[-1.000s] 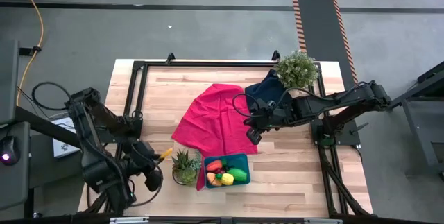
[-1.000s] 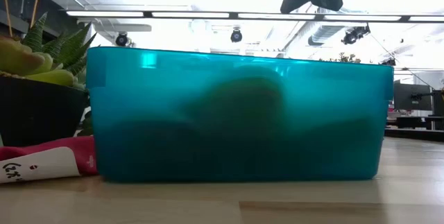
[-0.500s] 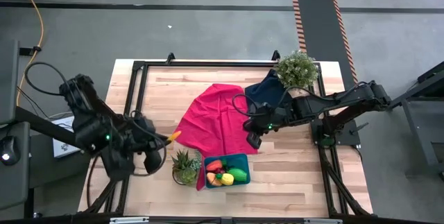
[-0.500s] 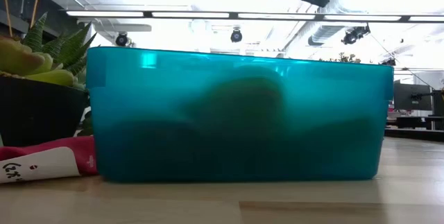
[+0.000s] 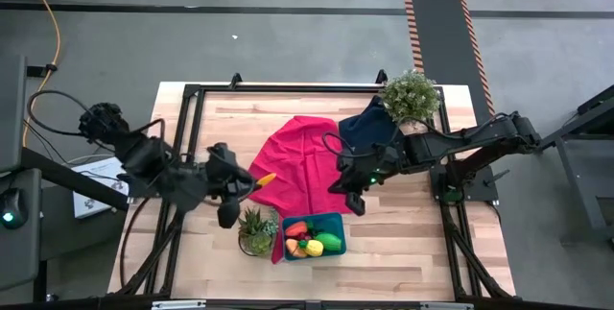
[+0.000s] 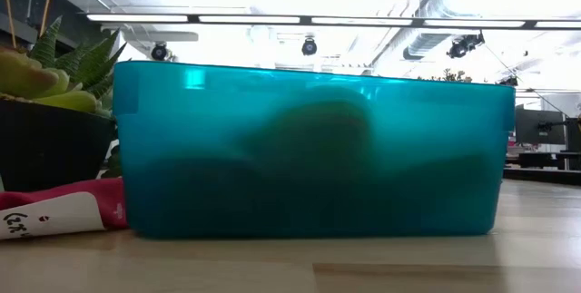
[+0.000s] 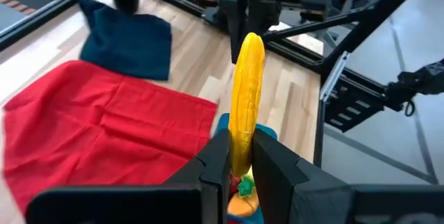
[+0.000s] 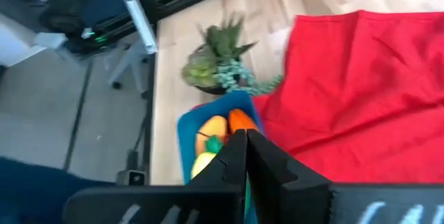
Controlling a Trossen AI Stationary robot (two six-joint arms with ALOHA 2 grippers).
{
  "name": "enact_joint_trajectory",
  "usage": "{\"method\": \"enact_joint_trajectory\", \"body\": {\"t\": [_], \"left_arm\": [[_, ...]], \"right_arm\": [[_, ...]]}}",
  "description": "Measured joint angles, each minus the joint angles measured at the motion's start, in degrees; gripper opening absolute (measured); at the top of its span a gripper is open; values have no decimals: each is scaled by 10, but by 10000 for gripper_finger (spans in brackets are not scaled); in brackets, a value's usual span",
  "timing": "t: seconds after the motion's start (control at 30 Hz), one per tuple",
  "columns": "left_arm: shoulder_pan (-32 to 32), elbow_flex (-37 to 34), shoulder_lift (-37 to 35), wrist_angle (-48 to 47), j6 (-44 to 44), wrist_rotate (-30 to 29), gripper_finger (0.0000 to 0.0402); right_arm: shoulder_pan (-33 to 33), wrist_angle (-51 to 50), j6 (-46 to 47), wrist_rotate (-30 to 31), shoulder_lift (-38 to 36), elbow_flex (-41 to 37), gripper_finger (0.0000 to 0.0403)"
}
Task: Pick and placing Produce into tupperware
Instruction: Put the yellow corn into the blue bin
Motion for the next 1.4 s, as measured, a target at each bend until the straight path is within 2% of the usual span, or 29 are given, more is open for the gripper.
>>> {"method": "enact_joint_trajectory", "body": {"t": [0.23, 0.4, 0.53, 0.77, 0.9, 1.07, 1.4], "left_arm": [[61, -2, 5, 57, 68, 80, 44], [96, -36, 5, 134, 116, 152, 44], [129, -76, 5, 199, 129, 208, 44], [165, -154, 5, 304, 137, 273, 44], [178, -200, 5, 373, 134, 294, 44], [178, -238, 5, 459, 129, 309, 44], [177, -246, 5, 473, 125, 306, 44]], "right_arm": [[0, 24, -5, -45, 0, 0, 2], [5, 54, -15, -61, 0, 0, 9], [9, 66, -18, -63, 0, 0, 25], [9, 68, -26, -49, 0, 0, 67], [9, 77, -27, -41, 0, 0, 87], [12, 136, -35, -41, 0, 0, 104], [12, 168, -41, -11, 0, 0, 109]]}}
